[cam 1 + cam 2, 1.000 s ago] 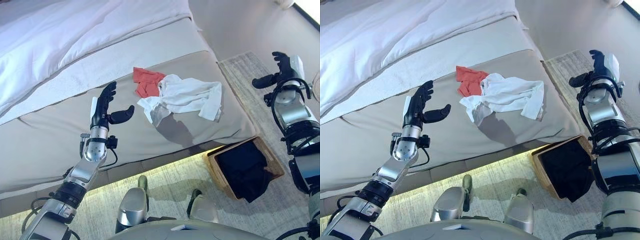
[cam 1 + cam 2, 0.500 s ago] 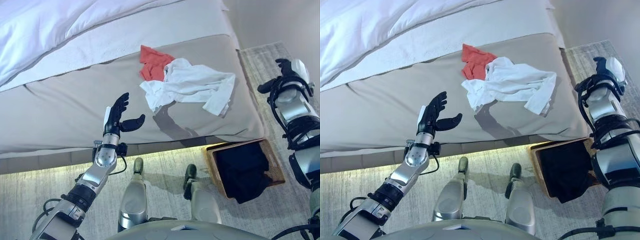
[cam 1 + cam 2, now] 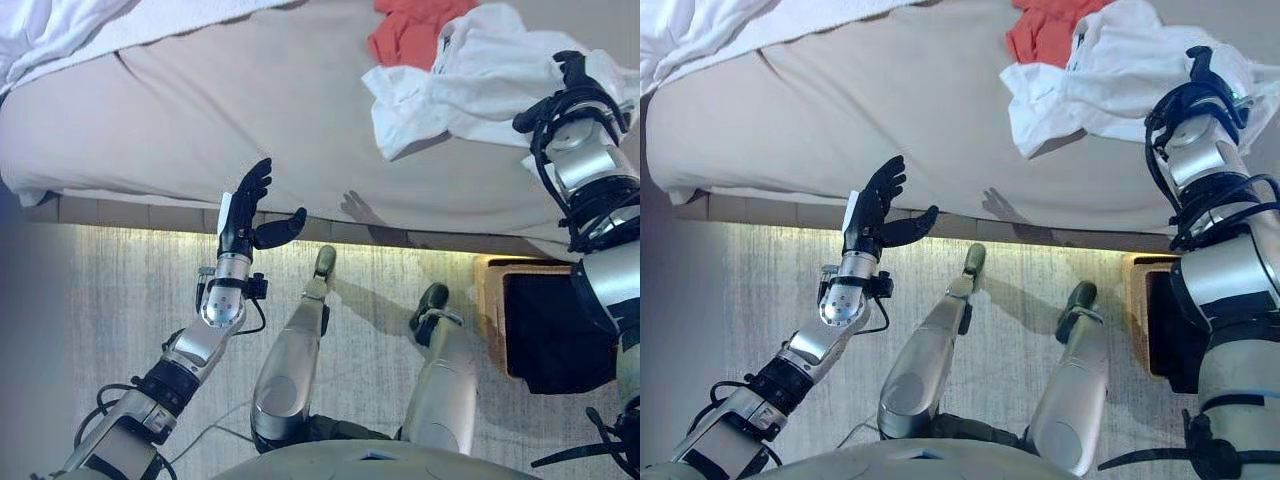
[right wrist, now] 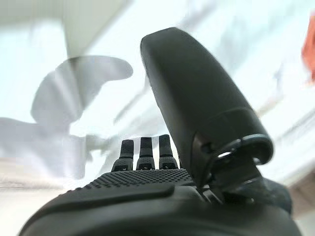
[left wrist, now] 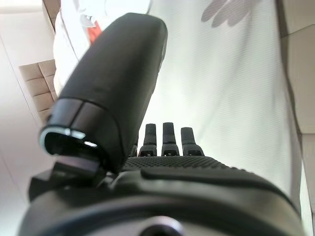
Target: Pick up the clothes from the bed and place them into the basket
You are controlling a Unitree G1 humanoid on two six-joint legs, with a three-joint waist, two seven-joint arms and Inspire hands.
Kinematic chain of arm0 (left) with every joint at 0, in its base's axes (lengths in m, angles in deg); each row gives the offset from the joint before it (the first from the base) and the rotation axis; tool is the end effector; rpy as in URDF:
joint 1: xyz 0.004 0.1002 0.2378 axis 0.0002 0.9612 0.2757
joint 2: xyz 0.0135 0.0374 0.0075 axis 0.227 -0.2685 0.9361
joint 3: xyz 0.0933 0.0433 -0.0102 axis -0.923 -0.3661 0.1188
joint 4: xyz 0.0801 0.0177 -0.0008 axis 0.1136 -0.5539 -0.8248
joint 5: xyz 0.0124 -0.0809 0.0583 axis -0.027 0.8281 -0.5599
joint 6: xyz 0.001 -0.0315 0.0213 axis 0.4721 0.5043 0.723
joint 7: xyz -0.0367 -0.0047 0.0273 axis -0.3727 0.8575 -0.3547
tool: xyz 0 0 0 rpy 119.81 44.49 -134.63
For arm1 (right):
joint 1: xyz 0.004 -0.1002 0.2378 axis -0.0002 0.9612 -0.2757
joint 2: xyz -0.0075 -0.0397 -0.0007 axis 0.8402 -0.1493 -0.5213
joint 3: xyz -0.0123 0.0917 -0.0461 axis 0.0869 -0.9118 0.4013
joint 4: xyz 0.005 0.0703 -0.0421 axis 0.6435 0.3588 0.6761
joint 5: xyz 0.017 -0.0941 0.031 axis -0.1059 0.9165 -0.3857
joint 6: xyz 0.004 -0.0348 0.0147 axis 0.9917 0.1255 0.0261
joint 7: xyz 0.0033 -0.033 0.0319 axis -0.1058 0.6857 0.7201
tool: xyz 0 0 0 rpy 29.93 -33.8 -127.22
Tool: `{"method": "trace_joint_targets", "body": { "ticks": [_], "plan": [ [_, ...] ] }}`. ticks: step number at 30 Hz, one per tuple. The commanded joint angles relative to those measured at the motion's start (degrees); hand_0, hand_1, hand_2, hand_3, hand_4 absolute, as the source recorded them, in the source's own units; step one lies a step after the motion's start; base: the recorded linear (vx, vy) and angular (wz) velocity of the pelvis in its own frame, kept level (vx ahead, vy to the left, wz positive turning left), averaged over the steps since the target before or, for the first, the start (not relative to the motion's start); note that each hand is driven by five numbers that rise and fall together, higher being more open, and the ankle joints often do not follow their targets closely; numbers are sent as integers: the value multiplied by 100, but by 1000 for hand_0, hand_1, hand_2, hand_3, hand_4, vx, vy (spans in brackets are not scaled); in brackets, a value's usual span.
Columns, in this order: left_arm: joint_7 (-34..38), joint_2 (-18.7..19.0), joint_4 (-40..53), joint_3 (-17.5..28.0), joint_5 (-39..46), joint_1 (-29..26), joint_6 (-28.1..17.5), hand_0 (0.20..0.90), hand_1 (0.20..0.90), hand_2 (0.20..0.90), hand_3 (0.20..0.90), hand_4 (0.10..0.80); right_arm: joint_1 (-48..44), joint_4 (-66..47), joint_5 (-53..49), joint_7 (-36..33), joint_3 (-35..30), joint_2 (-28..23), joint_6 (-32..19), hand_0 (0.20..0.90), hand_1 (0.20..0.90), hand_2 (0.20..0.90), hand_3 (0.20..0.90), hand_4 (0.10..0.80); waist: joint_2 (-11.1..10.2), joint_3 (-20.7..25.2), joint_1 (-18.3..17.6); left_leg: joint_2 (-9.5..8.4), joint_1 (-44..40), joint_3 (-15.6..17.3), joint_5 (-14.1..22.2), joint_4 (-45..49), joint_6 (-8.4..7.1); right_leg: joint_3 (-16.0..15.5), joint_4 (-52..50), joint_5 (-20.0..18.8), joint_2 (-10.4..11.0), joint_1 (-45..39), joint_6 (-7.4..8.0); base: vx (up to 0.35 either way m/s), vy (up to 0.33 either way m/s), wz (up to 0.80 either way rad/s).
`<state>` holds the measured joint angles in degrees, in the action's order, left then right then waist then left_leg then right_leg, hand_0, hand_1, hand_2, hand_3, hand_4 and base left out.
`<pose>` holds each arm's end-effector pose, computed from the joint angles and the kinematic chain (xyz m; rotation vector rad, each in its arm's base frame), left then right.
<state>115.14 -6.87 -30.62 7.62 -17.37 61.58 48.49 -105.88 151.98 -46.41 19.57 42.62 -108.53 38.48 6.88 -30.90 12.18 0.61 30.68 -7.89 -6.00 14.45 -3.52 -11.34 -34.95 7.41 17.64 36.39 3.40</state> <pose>0.2346 0.1511 0.0600 0.1552 -0.2537 -0.0064 0.3540 -0.2769 0.2464 -0.9812 0.1057 -0.6003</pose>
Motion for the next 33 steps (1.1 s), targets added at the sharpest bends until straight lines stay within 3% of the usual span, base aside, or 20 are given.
{"method": "trace_joint_targets", "body": {
  "ticks": [1, 5, 11, 16, 17, 18, 19, 26, 33],
  "plan": [
    [349, 264, 925, 207, -235, -96, -825, 900, 900, 900, 900, 800, -1036, 0, 445, -389, 629, -461, 53, 900, 900, 900, 900, 800, 39, 110, 55, 135, 252, 194, 1148, 1083, 213, 193, -280, 242, -102, 45, -58, 43, -55, 12],
    [558, 449, 1129, 292, -307, -51, -977, 900, 900, 900, 900, 800, -1096, 345, 941, -304, 853, -502, 432, 900, 900, 900, 900, 800, 82, 110, 175, 52, 868, 84, 1361, 1688, 338, 184, -806, 411, -54, 522, -149, -14, -58, 12],
    [548, 703, 1352, 550, -160, 204, -964, 900, 900, 900, 900, 800, -1158, 756, 789, -184, 929, -571, 821, 900, 900, 900, 900, 800, 119, 110, 330, -1, 1465, -6, 1500, 2245, 417, 108, -1294, 596, -69, 920, -283, -17, -87, 5],
    [391, 794, 1524, 754, -110, 588, -1103, 900, 900, 900, 900, 800, -1279, 970, 476, -144, 885, -748, 704, 900, 900, 900, 900, 800, 134, 110, 430, 40, 1700, -56, 1507, 2433, 446, 46, -1558, 744, -111, 1110, -403, -13, -82, 6],
    [362, 799, 1561, 785, -89, 640, -1125, 900, 900, 900, 900, 800, -1293, 989, 392, -147, 872, -774, 659, 858, 858, 858, 851, 751, 133, 110, 441, 42, 1718, -61, 1503, 2450, 448, 40, -1581, 763, -119, 1122, -421, -26, -65, 5],
    [319, 783, 1603, 819, -92, 721, -1166, 900, 900, 900, 900, 800, -1306, 1010, 301, -152, 836, -809, 591, 733, 733, 733, 705, 605, 129, 110, 460, 42, 1730, -68, 1501, 2477, 454, 28, -1609, 790, -127, 1122, -448, -27, -72, 6],
    [257, 762, 1641, 839, -111, 795, -1192, 900, 900, 900, 900, 800, -1304, 1015, 285, -227, 802, -837, 502, 300, 300, 300, 200, 100, 120, 110, 474, 40, 1734, -85, 1500, 2505, 456, 23, -1643, 812, -141, 1114, -470, -27, -76, 6],
    [146, 759, 1573, 794, -203, 829, -1250, 900, 900, 900, 900, 800, -1178, 743, 131, -618, 625, -828, 43, 300, 300, 300, 200, 100, -29, 110, 399, 128, 1208, -53, 1539, 2407, 446, -23, -1505, 838, -176, 576, -509, -5, -3, 0],
    [233, 679, 1273, 769, -160, 632, -1099, 900, 900, 900, 900, 800, -1060, 463, 65, -751, 456, -875, -172, 300, 300, 300, 200, 100, -193, 110, 214, 234, 148, 153, 1612, 2073, 397, 23, -964, 730, -140, -388, -425, 24, 78, -11]
  ]
}}
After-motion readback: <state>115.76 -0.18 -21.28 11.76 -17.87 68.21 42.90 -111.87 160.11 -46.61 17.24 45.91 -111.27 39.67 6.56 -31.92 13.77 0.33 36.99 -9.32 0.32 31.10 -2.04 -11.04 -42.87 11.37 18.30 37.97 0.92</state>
